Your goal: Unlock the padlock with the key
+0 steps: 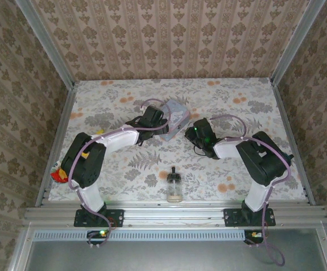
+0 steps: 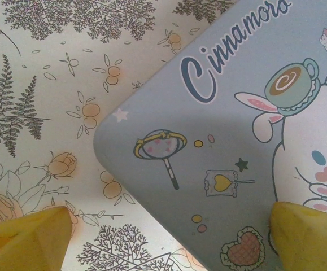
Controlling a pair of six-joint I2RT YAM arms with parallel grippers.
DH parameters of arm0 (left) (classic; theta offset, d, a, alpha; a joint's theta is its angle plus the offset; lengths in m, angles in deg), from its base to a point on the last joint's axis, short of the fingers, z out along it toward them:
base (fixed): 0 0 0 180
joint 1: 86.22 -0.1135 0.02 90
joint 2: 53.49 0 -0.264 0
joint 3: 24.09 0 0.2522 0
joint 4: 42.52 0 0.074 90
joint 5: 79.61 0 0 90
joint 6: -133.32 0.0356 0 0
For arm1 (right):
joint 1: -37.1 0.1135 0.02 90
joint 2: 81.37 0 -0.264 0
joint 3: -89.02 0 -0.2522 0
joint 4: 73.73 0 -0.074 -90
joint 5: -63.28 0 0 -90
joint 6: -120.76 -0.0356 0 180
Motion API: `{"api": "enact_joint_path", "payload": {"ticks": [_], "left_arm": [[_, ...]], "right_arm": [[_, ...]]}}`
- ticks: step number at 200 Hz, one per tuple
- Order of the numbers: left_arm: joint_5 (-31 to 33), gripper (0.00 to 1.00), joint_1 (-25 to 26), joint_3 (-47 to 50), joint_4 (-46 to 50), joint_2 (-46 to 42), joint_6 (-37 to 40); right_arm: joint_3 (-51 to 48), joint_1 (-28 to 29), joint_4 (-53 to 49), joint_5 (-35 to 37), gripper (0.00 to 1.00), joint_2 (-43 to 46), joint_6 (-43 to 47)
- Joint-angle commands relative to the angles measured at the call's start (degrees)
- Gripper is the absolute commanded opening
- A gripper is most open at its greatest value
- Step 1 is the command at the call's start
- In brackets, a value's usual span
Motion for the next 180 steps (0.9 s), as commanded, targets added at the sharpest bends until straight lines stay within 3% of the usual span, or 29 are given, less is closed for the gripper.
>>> {"api": "enact_joint_path", "payload": {"ticks": [1, 33, 107, 138, 180], "left_arm": [[1.14, 0.88, -0.95, 2.87, 7.17, 0.84, 1.06], [-1.77, 0.81, -2.13, 5.00, 2.95, -0.83, 3.69], [-11.32, 0.81, -6.97, 8.76, -4.63, -6.51, 9.97], [-13.34, 0.86, -8.98, 8.98, -4.62, -8.53, 11.77], [-14.31, 0.94, -10.13, 8.60, -3.93, -11.96, 11.24]], "right_arm": [[1.62, -0.11, -4.50, 4.01, 0.00, 3.46, 3.96], [1.20, -0.19, -9.74, 1.84, 0.00, 8.87, 8.65], [5.73, -3.79, -38.14, -18.81, 0.00, 16.32, 27.41], [7.47, -8.11, -45.41, -23.59, 0.00, 15.80, 33.78], [10.52, -13.53, -45.61, -32.93, 0.00, 10.35, 37.18]]}}
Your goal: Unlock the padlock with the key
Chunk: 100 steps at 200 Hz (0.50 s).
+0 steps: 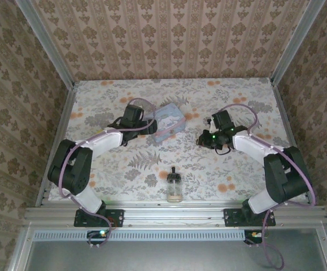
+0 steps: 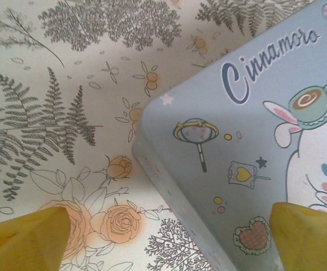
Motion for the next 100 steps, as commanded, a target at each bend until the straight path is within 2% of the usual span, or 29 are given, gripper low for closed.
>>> {"api": "enact_joint_path", "payload": {"ticks": [1, 49, 100], "left_arm": [[-1.65, 0.94, -0.41, -0.02, 1.13, -3.61, 1.01], [-4.70, 0.94, -0.91, -2.16, 0.96, -1.07, -5.18], [-9.12, 0.90, -1.92, -8.46, 4.83, 6.22, -8.09]], "right_arm": [[3.57, -2.09, -2.68, -8.28, 0.00, -3.34, 4.40], [6.65, -2.84, -1.41, -10.83, 0.00, -8.80, 3.48], [5.53, -2.86, -0.45, -10.99, 0.00, -7.48, 2.73]]}}
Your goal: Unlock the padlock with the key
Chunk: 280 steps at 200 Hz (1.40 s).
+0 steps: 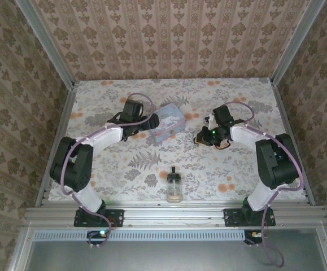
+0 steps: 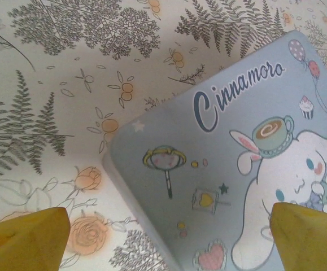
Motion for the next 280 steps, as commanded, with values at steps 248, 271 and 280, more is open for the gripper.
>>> {"api": "enact_joint_path", "payload": {"ticks": [248, 271, 280], "left_arm": [[-23.90, 0.78, -3.53, -31.88, -16.45, 33.15, -15.42], [-23.54, 0.78, -3.29, -34.22, -16.43, 34.09, -16.50], [-23.35, 0.79, -3.29, -34.95, -16.01, 34.10, -16.59]], "right_arm": [[-4.81, -0.08, 8.55, -1.96, 0.00, -2.66, -4.74], [-4.36, -0.18, 7.12, -0.50, 0.02, -3.53, -4.35], [-3.96, -0.17, 5.84, 0.79, 0.05, -3.68, -3.97]]}}
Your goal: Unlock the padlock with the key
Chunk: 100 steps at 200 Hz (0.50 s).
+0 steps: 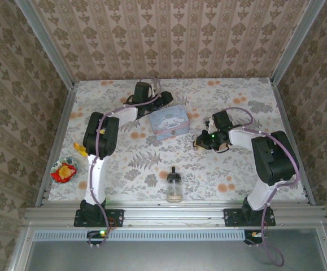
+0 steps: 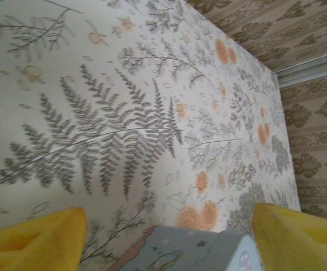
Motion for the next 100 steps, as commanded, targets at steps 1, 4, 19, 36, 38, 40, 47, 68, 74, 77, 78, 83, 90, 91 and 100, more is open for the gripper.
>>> {"api": "enact_joint_path", "payload": {"ticks": [1, 4, 19, 36, 38, 40, 47, 68, 74, 77, 78, 83, 90, 91, 100], "left_arm": [[0.73, 0.80, 0.08, -3.25, -0.51, 1.21, -1.91], [0.82, 0.80, 0.01, -3.41, -0.11, 1.10, -1.83], [1.81, 0.82, -0.10, -3.63, 1.88, -0.36, -0.53], [4.66, 0.85, -0.45, -1.80, 4.85, -3.92, 2.13], [5.15, 0.85, -0.45, -1.50, 5.51, -4.50, 2.47], [5.71, 0.85, -0.45, -1.14, 6.02, -5.00, 2.70], [7.72, 0.87, -0.63, 0.27, 7.74, -7.16, 3.73], [14.72, 0.89, -0.70, 5.74, 12.83, -14.88, 7.08], [16.96, 0.89, -0.63, 7.63, 13.84, -17.33, 7.87], [17.41, 0.89, -0.63, 8.64, 14.58, -18.50, 8.15], [18.03, 0.89, -0.59, 8.64, 14.74, -18.69, 8.22], [19.08, 0.89, -0.54, 10.61, 15.49, -20.77, 8.76], [20.67, 0.89, -0.30, 13.33, 16.42, -23.66, 9.26], [20.90, 0.89, -0.25, 13.64, 16.54, -24.04, 9.26], [22.31, 0.89, 0.08, 16.71, 17.62, -27.19, 9.79]], "right_arm": [[0.58, -0.20, -2.01, 1.75, 0.06, -1.04, 0.00], [0.68, -0.17, -2.55, 2.28, 0.08, -1.12, 0.09], [1.42, -0.23, -5.12, 4.87, 0.26, -1.39, 0.95], [2.14, -0.17, -7.34, 7.42, 0.35, -1.31, 1.90], [2.25, -0.21, -7.63, 7.63, 0.36, -1.35, 2.05], [2.32, -0.20, -7.89, 7.92, 0.37, -1.27, 2.17], [2.73, -0.18, -8.85, 8.97, 0.41, -1.16, 2.53], [4.15, -0.20, -11.47, 11.41, 0.48, -0.27, 3.78], [4.64, -0.22, -12.04, 11.98, 0.49, 0.34, 4.10], [4.84, -0.16, -12.19, 12.37, 0.50, 0.65, 4.26], [4.92, -0.15, -12.23, 12.42, 0.50, 0.77, 4.34], [5.27, -0.22, -12.42, 12.76, 0.51, 1.44, 4.60], [5.85, -0.20, -12.61, 13.20, 0.52, 2.35, 4.83], [5.95, -0.17, -12.61, 13.23, 0.52, 2.45, 4.84], [6.85, -0.21, -12.70, 13.43, 0.54, 3.52, 5.15]]}}
